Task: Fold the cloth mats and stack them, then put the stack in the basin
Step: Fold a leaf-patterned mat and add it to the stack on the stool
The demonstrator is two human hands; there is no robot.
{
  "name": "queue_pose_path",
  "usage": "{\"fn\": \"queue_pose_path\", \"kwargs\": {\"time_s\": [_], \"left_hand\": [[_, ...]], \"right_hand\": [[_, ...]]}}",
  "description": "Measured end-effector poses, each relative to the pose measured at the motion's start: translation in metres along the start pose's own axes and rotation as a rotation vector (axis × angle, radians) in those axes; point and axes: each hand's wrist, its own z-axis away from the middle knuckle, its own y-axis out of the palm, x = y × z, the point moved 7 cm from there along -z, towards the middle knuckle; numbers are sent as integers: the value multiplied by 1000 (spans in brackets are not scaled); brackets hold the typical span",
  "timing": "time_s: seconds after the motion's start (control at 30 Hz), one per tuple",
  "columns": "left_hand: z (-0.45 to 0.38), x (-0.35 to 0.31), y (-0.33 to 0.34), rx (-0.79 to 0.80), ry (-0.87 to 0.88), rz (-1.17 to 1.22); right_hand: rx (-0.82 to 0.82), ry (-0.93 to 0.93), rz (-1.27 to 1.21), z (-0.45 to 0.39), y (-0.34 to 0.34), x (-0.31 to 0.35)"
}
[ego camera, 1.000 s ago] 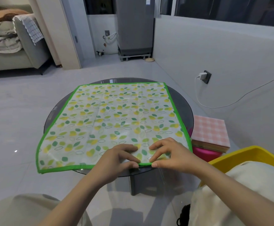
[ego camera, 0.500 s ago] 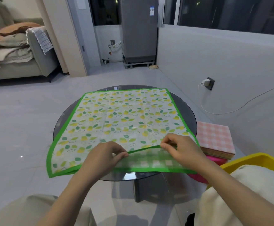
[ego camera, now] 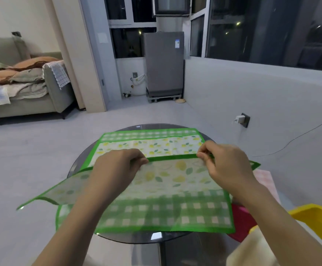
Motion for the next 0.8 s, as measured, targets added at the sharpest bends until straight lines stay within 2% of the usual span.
{"fn": "queue_pose_path", "kwargs": {"time_s": [0.17, 0.33, 0.5, 0.67, 0.8], "left_hand": [[-45, 18, 20, -161, 90, -50], [-60, 48, 70, -136, 36, -67], [-46, 64, 118, -5, 41, -69], [-21, 67, 155, 249, -34, -34], [-4, 57, 169, 325, -34, -22]], "right_hand": [[-56, -3, 113, -43, 35, -11], [10, 58, 180, -54, 100, -38], [274, 158, 193, -48, 154, -61], [374, 216, 138, -37, 184, -72], [414, 236, 123, -28, 199, -78]]}}
